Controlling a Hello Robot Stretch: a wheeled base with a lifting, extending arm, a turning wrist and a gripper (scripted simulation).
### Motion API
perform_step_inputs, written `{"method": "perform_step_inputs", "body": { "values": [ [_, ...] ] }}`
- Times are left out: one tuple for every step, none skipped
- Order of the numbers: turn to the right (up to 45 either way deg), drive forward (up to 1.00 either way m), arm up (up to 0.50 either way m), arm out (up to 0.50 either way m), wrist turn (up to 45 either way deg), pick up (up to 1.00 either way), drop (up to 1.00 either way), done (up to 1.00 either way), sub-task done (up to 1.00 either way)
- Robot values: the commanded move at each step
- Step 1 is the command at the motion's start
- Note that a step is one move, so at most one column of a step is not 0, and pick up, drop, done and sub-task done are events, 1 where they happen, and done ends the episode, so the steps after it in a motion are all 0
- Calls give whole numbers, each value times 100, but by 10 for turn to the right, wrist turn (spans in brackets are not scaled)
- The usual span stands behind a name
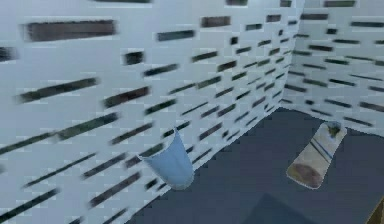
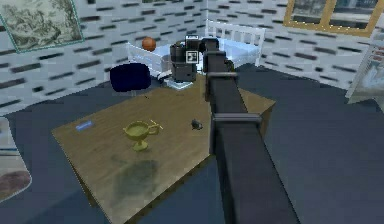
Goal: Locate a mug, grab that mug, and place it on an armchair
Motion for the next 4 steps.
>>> {"method": "perform_step_inputs", "body": {
  "values": [
    [0, 0, 0, 0, -450, 0, 0, 0, 0],
    [0, 0, 0, 0, -450, 0, 0, 0, 0],
    [0, 0, 0, 0, -270, 0, 0, 0, 0],
    [0, 0, 0, -42, 0, 0, 0, 0, 0]
  ]
}}
